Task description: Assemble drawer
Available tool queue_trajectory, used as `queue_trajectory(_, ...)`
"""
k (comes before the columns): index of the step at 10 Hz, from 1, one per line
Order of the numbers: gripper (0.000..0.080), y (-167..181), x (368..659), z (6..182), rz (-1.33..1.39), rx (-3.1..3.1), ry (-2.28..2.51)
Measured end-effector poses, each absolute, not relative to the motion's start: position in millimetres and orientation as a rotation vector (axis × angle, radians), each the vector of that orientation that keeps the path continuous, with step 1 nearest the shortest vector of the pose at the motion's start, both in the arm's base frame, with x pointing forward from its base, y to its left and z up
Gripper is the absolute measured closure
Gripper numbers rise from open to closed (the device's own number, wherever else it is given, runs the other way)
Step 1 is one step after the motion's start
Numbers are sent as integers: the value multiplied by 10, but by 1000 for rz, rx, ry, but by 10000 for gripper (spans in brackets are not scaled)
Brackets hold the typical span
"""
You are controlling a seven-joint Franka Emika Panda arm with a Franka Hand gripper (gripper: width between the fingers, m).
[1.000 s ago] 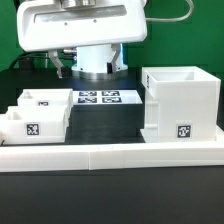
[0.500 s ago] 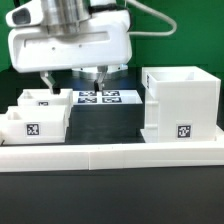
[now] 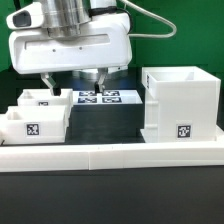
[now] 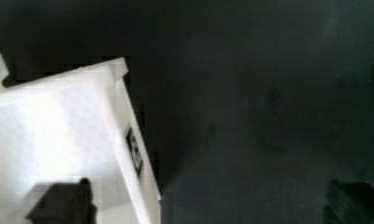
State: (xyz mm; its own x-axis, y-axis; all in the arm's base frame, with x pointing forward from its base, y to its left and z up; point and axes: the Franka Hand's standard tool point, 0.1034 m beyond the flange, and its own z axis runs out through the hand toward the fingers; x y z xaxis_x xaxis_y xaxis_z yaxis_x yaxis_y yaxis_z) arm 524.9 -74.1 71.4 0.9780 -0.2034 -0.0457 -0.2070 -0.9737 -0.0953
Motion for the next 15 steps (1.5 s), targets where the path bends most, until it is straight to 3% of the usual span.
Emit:
queue_trajectory(6, 151, -1040, 5230, 392, -38, -3114, 167)
queue_trajectory(11, 151, -1038, 5211, 372, -32, -3115, 156)
queue_trajectory(15, 151, -985, 5027, 112, -45, -3152, 25)
